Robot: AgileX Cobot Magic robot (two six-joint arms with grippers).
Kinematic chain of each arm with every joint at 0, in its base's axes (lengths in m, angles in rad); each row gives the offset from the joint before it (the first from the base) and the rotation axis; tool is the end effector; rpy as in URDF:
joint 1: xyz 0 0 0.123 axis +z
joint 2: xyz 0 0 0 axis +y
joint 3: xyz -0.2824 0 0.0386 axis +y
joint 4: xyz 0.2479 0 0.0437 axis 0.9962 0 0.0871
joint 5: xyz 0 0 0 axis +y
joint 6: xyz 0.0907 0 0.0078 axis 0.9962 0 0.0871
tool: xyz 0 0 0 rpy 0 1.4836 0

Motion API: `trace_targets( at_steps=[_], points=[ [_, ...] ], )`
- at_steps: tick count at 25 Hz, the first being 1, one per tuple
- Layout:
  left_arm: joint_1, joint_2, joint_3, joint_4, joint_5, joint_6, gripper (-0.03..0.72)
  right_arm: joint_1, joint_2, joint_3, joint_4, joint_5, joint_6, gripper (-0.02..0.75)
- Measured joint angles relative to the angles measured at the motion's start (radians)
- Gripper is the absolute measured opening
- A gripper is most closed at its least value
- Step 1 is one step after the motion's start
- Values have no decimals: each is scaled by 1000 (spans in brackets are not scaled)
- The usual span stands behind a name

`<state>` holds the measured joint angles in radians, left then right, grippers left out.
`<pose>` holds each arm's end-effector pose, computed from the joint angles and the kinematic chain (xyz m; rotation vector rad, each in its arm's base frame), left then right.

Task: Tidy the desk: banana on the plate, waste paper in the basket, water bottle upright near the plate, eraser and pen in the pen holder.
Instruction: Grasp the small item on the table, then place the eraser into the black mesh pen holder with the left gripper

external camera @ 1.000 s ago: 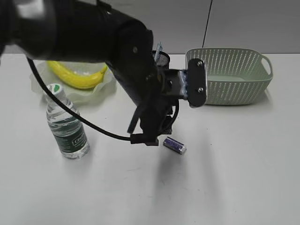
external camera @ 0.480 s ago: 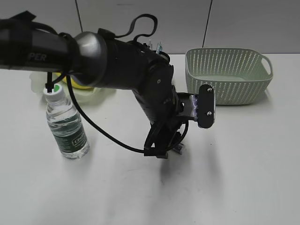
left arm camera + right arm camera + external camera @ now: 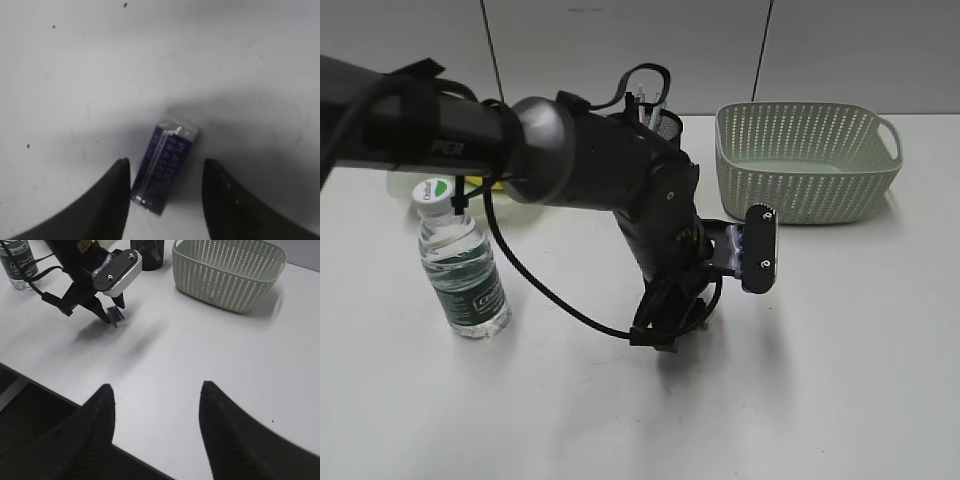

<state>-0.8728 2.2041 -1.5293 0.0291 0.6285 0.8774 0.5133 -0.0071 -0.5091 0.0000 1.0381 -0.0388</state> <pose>0.2908 -0.3442 0.1216 2.1573 1.7641 0.0309 -0.0053 -0.0030 0.2815 -0.5501 1.9421 0.3028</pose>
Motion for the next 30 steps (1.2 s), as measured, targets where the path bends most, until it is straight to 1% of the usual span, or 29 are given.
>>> trace_targets(
  at_steps=[3,5,6,7,9,10,16,19,21,24,26,28,30],
  points=[
    [0,34,-51,-13,1,0,354,0,0,0,0,0,0,433],
    [0,58,-85,-29,12,0,336,0,0,0,0,0,0,433],
    [0,68,-101,-35,24,0,315,0,0,0,0,0,0,433],
    [0,75,-112,-39,40,0,276,0,0,0,0,0,0,433],
    [0,83,-125,-37,59,0,176,0,0,0,0,0,0,433],
    [0,84,-126,-37,62,0,167,0,0,0,0,0,0,433],
    [0,71,-157,-38,126,-12,167,0,0,0,0,0,0,433],
    [1,20,-208,-29,136,-72,167,0,0,0,0,0,0,433],
    [11,-34,-236,-29,101,-128,167,0,0,0,0,0,0,433],
    [62,-113,-250,-40,-22,-234,167,0,0,0,0,0,0,433],
    [123,-141,-255,-61,-121,-334,167,0,0,0,0,0,0,433],
    [184,-146,-255,-135,-199,-400,167,0,0,0,0,0,0,433],
    [243,-136,-255,-247,-270,-428,167,0,0,0,0,0,0,433]
  ],
)
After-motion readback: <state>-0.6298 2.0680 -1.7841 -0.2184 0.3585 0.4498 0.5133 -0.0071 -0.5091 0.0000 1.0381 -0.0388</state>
